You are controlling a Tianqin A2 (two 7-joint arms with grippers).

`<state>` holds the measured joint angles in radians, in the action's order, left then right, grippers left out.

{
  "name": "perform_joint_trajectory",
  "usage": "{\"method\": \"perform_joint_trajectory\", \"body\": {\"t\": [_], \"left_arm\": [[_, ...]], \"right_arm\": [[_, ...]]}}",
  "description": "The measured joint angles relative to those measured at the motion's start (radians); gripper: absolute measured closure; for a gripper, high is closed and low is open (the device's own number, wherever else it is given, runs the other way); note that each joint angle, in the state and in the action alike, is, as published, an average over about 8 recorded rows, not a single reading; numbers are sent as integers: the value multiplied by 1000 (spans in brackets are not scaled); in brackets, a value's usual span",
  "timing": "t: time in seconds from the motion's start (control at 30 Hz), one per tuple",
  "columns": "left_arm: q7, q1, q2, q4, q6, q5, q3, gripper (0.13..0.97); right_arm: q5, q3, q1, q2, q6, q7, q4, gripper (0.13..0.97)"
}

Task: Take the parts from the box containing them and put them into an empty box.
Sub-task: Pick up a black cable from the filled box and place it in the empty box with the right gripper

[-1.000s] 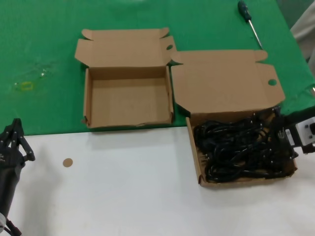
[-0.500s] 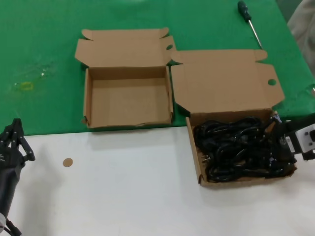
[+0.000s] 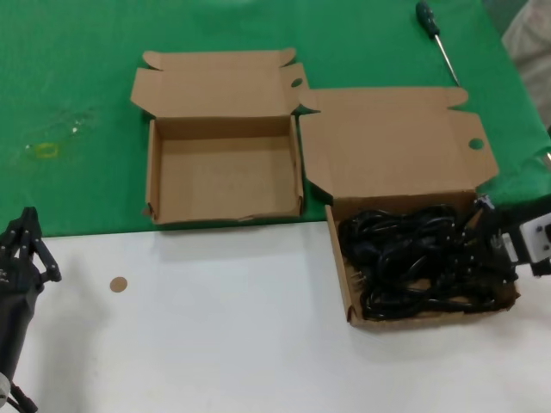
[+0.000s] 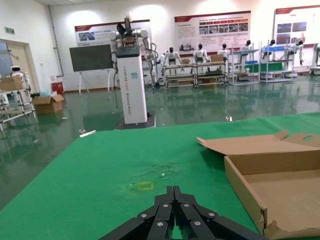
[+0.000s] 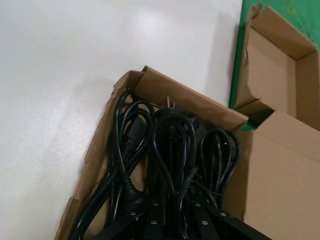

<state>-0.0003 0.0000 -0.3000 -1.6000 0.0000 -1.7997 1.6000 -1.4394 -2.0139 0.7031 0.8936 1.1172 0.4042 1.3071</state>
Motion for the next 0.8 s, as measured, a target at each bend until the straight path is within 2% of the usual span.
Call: {"method": "perform_joint_trajectory", "body": {"t": [0.5, 0.8], "left_arm": [[0, 0, 0, 0, 0, 0, 0, 945], [0, 0, 0, 0, 0, 0, 0, 945]], "right_arm": [[-52, 51, 49, 62, 67, -115, 68, 891], [-59, 64, 102, 23, 49, -218, 93, 892]]}}
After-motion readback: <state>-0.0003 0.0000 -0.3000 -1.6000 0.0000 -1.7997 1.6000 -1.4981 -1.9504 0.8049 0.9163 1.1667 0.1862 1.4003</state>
